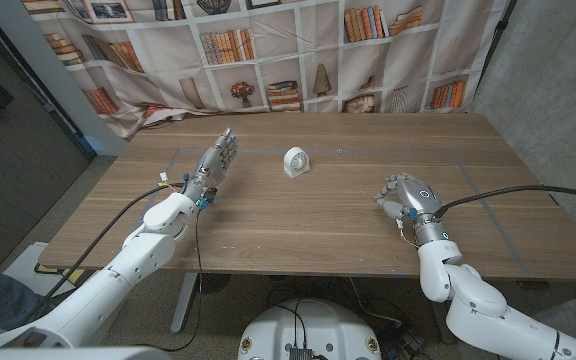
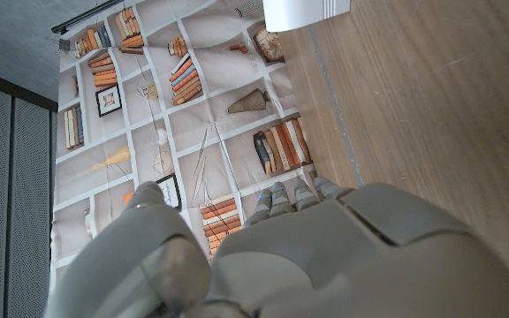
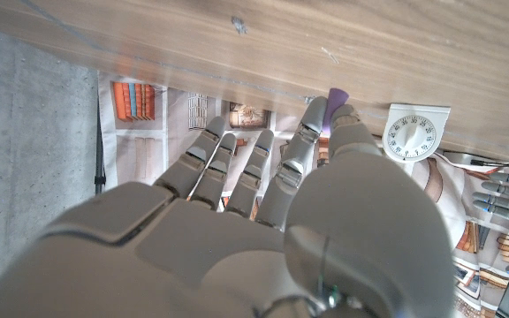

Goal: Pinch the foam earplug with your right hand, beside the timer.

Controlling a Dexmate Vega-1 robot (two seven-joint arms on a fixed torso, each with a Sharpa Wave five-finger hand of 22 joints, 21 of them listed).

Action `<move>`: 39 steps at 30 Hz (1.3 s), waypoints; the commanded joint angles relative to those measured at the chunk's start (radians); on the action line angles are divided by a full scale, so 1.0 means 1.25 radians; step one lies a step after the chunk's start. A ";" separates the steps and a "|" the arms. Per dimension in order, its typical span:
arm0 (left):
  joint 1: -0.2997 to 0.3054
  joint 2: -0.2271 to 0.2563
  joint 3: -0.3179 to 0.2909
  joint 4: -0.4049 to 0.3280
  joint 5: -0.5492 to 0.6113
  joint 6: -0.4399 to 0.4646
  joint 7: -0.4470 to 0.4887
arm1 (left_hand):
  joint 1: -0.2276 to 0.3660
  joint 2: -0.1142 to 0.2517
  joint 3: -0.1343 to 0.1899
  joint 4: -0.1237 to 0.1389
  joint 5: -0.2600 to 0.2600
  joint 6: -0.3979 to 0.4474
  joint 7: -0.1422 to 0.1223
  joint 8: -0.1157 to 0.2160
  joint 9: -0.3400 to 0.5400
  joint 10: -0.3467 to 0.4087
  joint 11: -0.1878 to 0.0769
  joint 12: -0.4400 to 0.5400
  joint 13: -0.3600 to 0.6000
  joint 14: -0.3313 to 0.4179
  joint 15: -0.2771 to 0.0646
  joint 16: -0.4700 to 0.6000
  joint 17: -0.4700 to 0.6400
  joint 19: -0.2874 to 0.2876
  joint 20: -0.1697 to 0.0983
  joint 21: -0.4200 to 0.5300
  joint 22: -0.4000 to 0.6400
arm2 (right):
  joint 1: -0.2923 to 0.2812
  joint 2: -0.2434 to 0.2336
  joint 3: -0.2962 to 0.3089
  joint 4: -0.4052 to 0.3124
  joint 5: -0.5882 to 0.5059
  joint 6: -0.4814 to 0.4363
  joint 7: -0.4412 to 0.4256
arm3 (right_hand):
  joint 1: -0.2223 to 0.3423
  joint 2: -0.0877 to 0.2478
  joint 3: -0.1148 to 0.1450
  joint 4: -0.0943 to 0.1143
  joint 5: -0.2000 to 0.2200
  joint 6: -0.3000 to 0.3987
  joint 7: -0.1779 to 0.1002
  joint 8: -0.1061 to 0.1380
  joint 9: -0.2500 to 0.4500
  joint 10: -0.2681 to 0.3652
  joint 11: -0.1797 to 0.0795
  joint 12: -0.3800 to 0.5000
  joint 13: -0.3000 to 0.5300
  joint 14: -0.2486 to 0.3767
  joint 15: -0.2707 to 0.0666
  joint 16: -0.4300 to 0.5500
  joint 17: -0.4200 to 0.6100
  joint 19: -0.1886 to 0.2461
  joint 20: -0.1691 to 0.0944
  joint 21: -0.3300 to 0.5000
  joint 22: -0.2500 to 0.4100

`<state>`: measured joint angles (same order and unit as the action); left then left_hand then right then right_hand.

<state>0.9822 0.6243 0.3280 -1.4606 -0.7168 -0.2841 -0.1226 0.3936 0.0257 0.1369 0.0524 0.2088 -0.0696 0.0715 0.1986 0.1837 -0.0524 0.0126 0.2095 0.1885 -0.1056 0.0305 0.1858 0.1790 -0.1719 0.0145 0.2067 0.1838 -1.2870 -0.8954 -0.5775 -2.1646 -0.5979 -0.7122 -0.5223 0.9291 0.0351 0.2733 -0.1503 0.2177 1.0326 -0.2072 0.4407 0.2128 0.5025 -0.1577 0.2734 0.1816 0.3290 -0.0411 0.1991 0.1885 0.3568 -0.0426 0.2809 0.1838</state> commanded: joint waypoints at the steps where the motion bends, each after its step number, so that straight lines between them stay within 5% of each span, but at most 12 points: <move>1: 0.008 -0.002 -0.004 -0.003 -0.003 -0.013 -0.001 | 0.006 0.001 0.002 -0.006 -0.002 0.004 -0.001 0.000 0.003 0.003 0.002 -0.003 0.001 -0.003 0.001 0.000 0.002 -0.040 0.007 0.000 0.002 | -0.029 -0.001 0.040 -0.031 -0.002 0.025 -0.028 | 0.009 -0.001 0.007 0.002 0.000 0.016 0.002 0.008 0.001 0.014 0.001 0.000 0.000 0.009 -0.014 -0.002 0.002 0.008 -0.032 -0.002 0.001; 26: 0.006 0.003 -0.004 -0.004 -0.006 -0.005 -0.007 | 0.010 0.003 0.000 -0.008 -0.003 0.003 -0.001 0.000 0.003 0.004 0.001 -0.003 0.001 -0.002 0.001 0.000 0.002 -0.039 0.007 0.001 0.002 | -0.037 0.020 0.053 -0.032 -0.024 0.028 -0.026 | 0.024 -0.004 0.013 -0.004 0.002 0.053 0.006 0.019 -0.005 0.037 0.000 -0.001 0.000 0.021 -0.022 -0.003 0.002 0.015 -0.036 -0.003 0.002; 39: 0.001 0.005 -0.002 -0.002 -0.004 0.000 -0.007 | 0.011 0.004 -0.001 -0.008 -0.004 0.003 -0.001 -0.001 0.003 0.003 0.002 -0.003 0.001 -0.003 0.000 0.000 0.002 -0.040 0.008 0.001 0.002 | -0.042 0.024 0.052 -0.024 -0.025 0.018 -0.014 | 0.021 -0.006 0.011 0.002 0.003 0.030 -0.008 0.006 -0.009 0.037 -0.006 -0.008 0.000 0.022 -0.022 -0.005 0.003 0.018 -0.034 -0.005 0.002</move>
<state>0.9899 0.6282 0.3226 -1.4648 -0.7237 -0.2918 -0.1307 0.4025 0.0341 0.1327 0.0482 0.2089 -0.0696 0.0715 0.1987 0.1836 -0.0525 0.0126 0.2095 0.1883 -0.1056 0.0306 0.1858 0.1790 -0.1719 0.0145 0.2068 0.1838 -1.3345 -0.8724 -0.5109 -2.2036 -0.6273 -0.6783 -0.5548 0.9502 0.0294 0.2846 -0.1533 0.2165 1.0784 -0.2113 0.4541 0.1993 0.5417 -0.1610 0.2656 0.1818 0.3491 -0.0399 0.1992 0.1884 0.3692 -0.0412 0.2772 0.1838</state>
